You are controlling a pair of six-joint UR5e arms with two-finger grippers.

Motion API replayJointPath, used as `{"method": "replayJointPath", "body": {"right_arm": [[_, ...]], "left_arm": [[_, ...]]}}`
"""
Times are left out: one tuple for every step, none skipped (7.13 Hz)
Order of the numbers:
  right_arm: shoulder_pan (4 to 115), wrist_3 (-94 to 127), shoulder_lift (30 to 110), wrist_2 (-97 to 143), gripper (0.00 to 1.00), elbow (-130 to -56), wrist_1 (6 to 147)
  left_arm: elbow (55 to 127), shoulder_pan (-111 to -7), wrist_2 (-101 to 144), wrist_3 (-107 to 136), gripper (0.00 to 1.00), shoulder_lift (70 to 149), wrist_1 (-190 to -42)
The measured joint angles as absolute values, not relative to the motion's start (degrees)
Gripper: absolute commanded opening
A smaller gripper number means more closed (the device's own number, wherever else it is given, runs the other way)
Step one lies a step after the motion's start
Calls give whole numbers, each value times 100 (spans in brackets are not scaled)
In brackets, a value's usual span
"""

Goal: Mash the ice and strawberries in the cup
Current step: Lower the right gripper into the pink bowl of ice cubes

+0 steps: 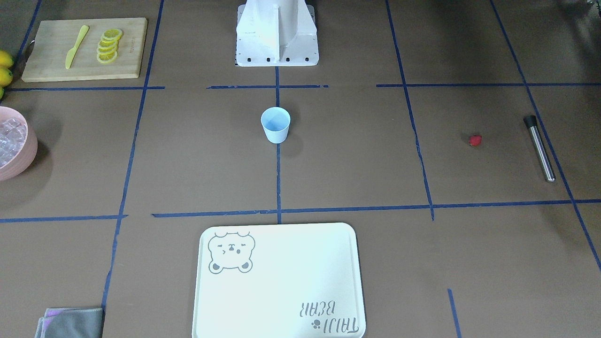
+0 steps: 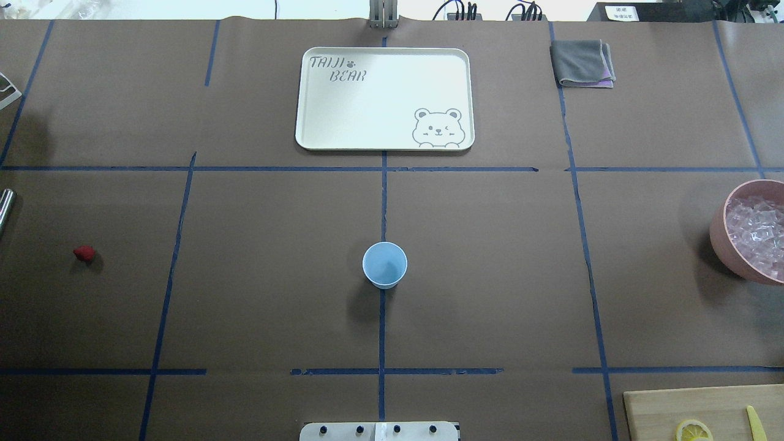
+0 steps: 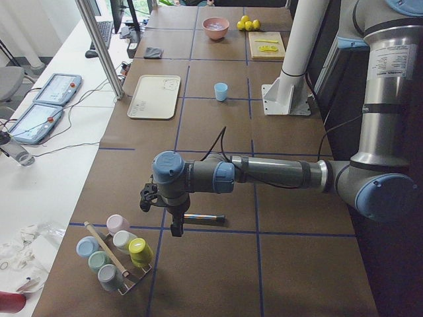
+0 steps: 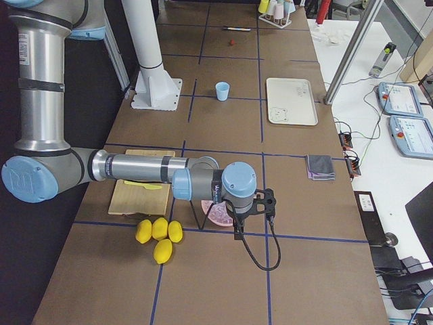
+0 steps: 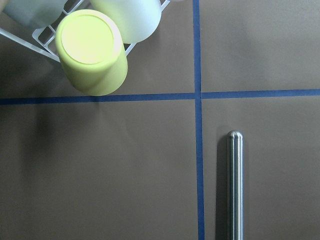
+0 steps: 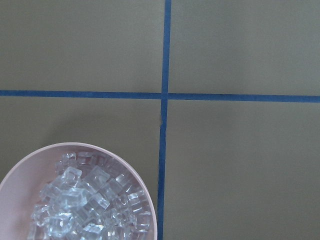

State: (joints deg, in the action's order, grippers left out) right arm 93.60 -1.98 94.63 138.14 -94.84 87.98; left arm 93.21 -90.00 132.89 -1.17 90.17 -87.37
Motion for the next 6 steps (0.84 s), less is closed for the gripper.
{"method": "replayJointPath", "body": {"right_arm": [[9360, -209, 9477, 13787, 100, -9484, 8785], [9360, -221, 9488, 13734, 100, -9484, 8760], [9360, -217, 9481, 13701, 100, -9482, 8745], [9360, -209, 9468, 13682, 100, -9484, 8739], [9360, -202, 9456, 13669, 100, -9486, 8737], [9360, -191, 9441, 13677, 100, -9487, 8744]], "left_arm": [[9327, -9000, 13289, -115, 100, 9018, -8737], [9330, -9000, 13291, -115, 100, 9018, -8736], [9332, -9000, 13295, -114, 100, 9018, -8736], [9333, -9000, 13295, -112, 100, 9026, -8736], [9334, -9000, 13293, -88, 100, 9036, -8738], [9334, -9000, 13296, -47, 100, 9040, -8740]]}}
